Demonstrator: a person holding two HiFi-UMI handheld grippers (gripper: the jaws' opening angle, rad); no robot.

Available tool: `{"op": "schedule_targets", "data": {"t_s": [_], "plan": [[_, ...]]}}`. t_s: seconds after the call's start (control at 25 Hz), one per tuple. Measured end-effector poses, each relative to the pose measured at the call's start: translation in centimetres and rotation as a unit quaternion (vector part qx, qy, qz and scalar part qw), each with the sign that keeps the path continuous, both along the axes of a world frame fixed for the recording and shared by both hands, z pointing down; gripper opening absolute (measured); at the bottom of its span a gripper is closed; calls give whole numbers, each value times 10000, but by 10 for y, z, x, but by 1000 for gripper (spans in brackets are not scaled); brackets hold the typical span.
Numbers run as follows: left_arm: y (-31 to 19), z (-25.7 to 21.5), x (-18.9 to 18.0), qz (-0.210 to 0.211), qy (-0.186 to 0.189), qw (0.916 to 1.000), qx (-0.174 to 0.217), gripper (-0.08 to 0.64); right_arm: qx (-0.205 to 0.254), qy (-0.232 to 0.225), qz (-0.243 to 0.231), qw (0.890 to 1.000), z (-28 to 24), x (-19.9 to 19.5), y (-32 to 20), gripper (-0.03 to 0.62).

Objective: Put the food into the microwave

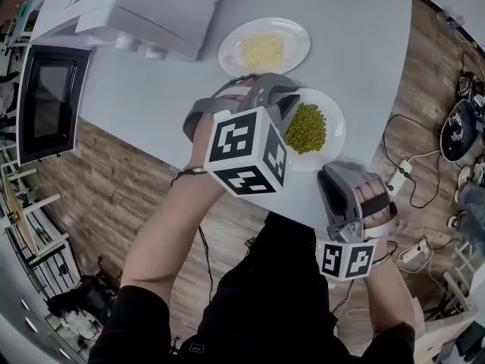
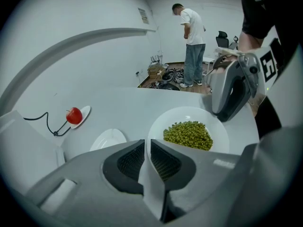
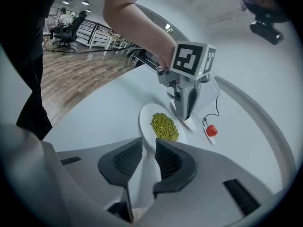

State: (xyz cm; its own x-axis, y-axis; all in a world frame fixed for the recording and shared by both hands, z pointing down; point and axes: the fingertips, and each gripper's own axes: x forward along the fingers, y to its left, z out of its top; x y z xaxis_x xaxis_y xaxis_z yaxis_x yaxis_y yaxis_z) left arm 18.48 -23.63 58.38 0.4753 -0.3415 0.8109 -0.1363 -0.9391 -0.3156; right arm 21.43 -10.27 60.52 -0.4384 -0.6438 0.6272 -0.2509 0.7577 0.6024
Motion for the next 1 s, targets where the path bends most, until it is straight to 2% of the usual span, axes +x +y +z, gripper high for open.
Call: {"op": "schedule_targets", "data": {"t_s": [0.2,0.36,1.0], "plan": [[-2,7,0,-56,-144,9991,-392,44,228,215,-70,9995,0,-3,-3,97],[-5,8,5,-137,-49,9977,-661,69,391,359,-194,9984,-1,-6,-2,95],[-6,24,8,-38,-326,9880,-1511,72,607,628,-486,9950,0,-13,-5,94]]}}
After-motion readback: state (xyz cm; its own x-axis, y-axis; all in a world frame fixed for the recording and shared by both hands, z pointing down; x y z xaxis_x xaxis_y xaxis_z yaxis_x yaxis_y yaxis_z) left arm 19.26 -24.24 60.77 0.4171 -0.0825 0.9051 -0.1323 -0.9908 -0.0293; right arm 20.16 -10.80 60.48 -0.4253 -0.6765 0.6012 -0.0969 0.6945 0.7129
